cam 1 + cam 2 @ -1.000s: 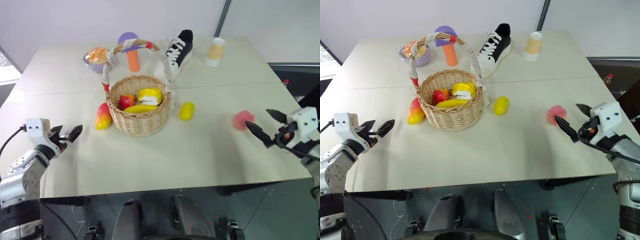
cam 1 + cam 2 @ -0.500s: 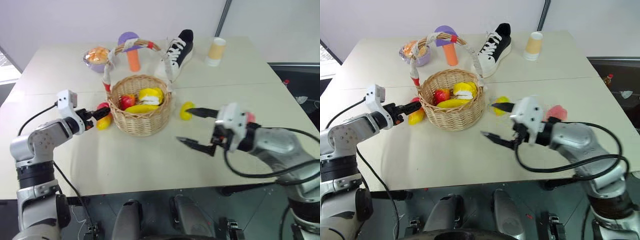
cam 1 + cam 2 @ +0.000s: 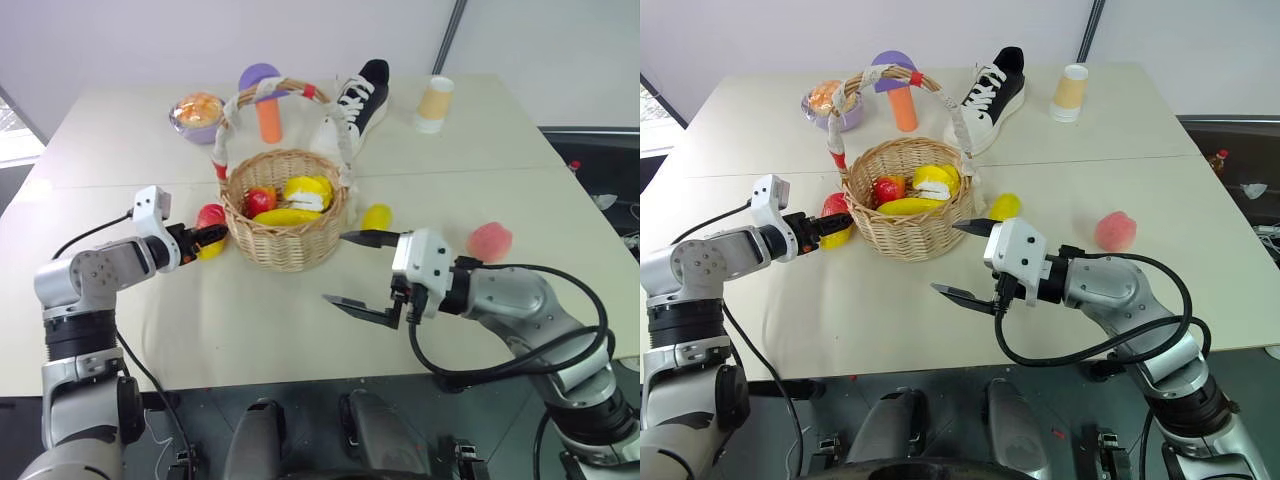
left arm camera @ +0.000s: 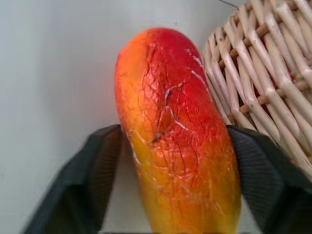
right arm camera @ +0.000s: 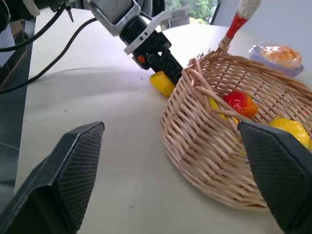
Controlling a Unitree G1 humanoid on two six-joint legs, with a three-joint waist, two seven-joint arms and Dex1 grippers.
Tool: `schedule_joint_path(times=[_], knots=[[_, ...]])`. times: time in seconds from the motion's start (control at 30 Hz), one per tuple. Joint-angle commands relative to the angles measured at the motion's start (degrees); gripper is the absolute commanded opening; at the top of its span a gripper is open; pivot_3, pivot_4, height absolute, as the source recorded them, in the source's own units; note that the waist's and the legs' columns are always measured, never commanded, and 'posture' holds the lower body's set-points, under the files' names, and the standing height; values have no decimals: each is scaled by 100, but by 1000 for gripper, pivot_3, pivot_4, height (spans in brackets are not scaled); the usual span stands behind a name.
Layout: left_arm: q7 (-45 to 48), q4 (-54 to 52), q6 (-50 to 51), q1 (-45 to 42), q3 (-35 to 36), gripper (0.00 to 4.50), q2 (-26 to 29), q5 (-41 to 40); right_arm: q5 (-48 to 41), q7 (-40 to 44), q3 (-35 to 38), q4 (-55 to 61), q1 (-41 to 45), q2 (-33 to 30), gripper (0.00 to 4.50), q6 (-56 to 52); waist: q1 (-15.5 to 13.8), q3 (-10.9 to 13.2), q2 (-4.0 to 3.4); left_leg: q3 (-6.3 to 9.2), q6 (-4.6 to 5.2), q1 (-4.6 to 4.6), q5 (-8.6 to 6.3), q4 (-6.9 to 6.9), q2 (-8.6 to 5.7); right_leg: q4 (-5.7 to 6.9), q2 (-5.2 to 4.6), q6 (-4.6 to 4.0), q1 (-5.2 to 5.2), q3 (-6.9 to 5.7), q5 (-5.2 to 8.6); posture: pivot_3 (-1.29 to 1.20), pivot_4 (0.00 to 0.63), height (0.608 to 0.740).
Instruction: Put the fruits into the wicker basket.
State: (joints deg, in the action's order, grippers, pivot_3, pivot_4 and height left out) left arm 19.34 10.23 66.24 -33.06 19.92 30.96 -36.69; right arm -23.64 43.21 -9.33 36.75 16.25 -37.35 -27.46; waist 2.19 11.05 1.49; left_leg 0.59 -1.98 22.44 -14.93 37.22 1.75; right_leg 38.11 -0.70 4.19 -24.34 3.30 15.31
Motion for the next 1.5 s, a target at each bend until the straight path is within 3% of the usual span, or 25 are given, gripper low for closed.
schedule_joint_path(times=[0.03,0.3,0.43,0.5,0.63,0.77,0.93,1.1,1.27,1.5], knots=[[-59,5,3,-129,31,1804,105,122,68,-17,-4,88,37,80,4500,135,0,0,0,0,0,0,0,0,0,0,0,0,0,0,0,0,150,740],[162,-488,-692,256,320,1804,591,350,165,18,24,52,178,165,4500,152,45,0,0,-1,0,-2,0,-2,4,1,4,-1,-2,0,0,0,150,740],[2095,-2557,-1052,1492,1071,1804,1301,-769,13,249,429,-294,353,-34,4500,183,60,2,16,-1,-1,1,0,-2,2,-1,-2,-1,-3,-2,0,0,150,740],[2575,-3251,-931,1777,1150,1804,1515,-1321,37,344,534,-525,416,-117,4500,242,12,2,20,-4,-4,7,-2,-9,13,-6,-25,-1,-16,9,0,0,150,740],[2042,-3734,-1004,1183,234,1804,1553,-1081,148,442,597,-940,569,-146,4500,374,-152,-3,11,-10,-6,-6,0,-4,-1,-12,-33,-3,10,-6,2,0,150,740],[1411,-3443,-1309,71,-1196,1804,1212,-63,256,373,563,-1145,665,-67,4500,428,-138,-3,17,-6,-5,-2,0,7,-17,-15,-16,1,19,-2,1,0,150,740],[1332,-2807,-1596,-501,-1961,1804,937,580,394,-75,694,-1335,660,140,4500,224,-24,-2,16,-7,3,0,-4,-9,-5,-11,3,1,-2,8,2,0,150,740],[1585,-2584,-2067,-620,-2039,4163,763,775,514,-1183,982,-1841,654,696,4500,-531,33,-3,17,-6,2,6,-3,-7,3,1,10,-4,-14,7,3,0,150,740],[1983,-2827,-2605,-325,-1891,4163,761,732,372,-2587,1526,-2297,1022,1653,4500,-1833,32,-1,13,-9,-6,5,1,-5,3,3,6,-4,-13,9,2,0,150,740],[2298,-3071,-2762,116,-1851,4163,948,791,-123,-3596,2317,-2787,1650,2772,4500,-3082,31,-1,12,-7,-5,7,1,-8,4,3,6,-4,-14,8,2,0,150,740]])
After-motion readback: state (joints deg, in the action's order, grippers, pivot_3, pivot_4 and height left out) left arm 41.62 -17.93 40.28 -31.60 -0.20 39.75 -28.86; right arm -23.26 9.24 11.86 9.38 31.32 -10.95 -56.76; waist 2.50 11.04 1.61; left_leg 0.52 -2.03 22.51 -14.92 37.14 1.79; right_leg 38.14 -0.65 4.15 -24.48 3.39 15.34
